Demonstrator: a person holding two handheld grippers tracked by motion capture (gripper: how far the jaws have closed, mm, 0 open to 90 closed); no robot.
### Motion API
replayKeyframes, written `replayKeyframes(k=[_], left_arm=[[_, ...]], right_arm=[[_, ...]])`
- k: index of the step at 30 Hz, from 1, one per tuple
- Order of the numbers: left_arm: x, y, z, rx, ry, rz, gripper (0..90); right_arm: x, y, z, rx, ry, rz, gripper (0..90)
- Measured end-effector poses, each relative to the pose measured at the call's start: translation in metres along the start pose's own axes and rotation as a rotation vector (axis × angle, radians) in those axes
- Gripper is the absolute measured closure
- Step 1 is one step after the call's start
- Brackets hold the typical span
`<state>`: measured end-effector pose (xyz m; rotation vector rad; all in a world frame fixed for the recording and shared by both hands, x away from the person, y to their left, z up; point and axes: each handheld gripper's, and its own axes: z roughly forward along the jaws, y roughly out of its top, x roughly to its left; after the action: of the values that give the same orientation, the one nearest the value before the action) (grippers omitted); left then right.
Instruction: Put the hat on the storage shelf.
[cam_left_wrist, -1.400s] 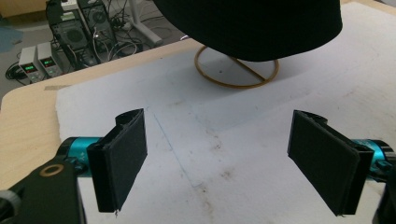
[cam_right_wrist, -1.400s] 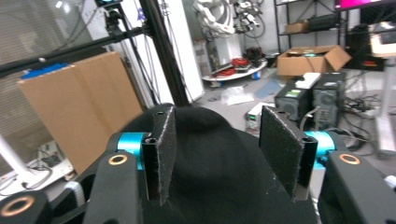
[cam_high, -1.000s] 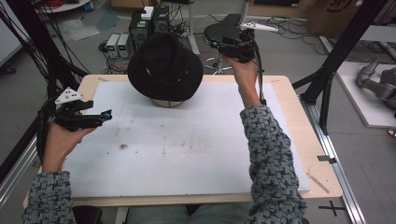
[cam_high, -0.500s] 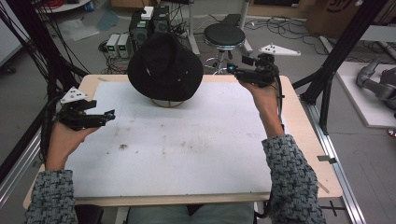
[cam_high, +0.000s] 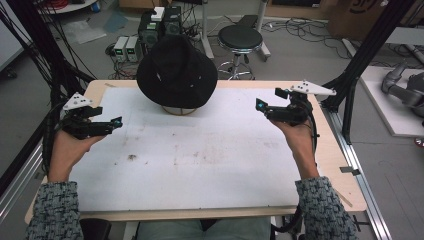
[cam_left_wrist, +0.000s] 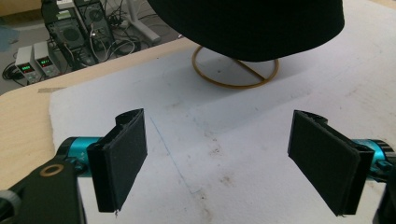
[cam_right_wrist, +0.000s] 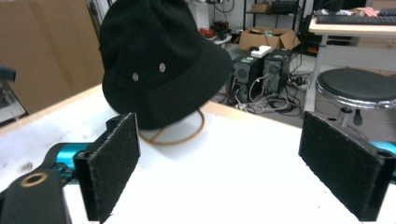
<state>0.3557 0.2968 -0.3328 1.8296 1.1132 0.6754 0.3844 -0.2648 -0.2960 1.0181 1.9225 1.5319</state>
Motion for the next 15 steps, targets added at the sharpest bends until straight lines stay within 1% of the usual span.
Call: replayKeyframes(k=[1,3,4,5,8,9,10,13,15], left_arm=[[0.000,0.000,0.000,0.000,0.000,0.000,19.9],[0.000,0.000,-0.001,0.000,-0.003,0.001,19.9],[0.000,0.000,-0.001,-0.002,-0.003,-0.002,19.9],[0.000,0.000,-0.001,-0.003,-0.003,0.000,19.8],[0.001,0.000,-0.001,-0.001,-0.001,-0.001,19.8],[0.001,0.000,-0.001,-0.005,-0.003,-0.005,19.8],[0.002,0.000,-0.001,-0.002,-0.004,-0.001,19.8],[0.001,0.001,0.000,-0.006,-0.009,0.001,19.7],[0.000,0.002,0.000,-0.007,-0.013,0.003,19.7]], right_arm=[[0.002,-0.009,-0.006,0.020,-0.007,-0.007,10.9],[0.003,-0.013,-0.008,0.023,-0.007,-0.007,10.6],[0.005,-0.019,-0.011,0.024,0.001,-0.002,8.2],[0.005,-0.023,-0.013,0.024,0.007,0.002,2.0],[0.004,-0.034,-0.017,0.032,0.002,0.008,1.5],[0.002,-0.038,-0.019,0.033,-0.009,0.008,1.5],[0.001,-0.043,-0.021,0.037,-0.011,0.028,1.5],[0.000,-0.048,-0.023,0.038,-0.010,0.033,1.5],[0.001,-0.051,-0.022,0.055,0.000,0.034,1.5]])
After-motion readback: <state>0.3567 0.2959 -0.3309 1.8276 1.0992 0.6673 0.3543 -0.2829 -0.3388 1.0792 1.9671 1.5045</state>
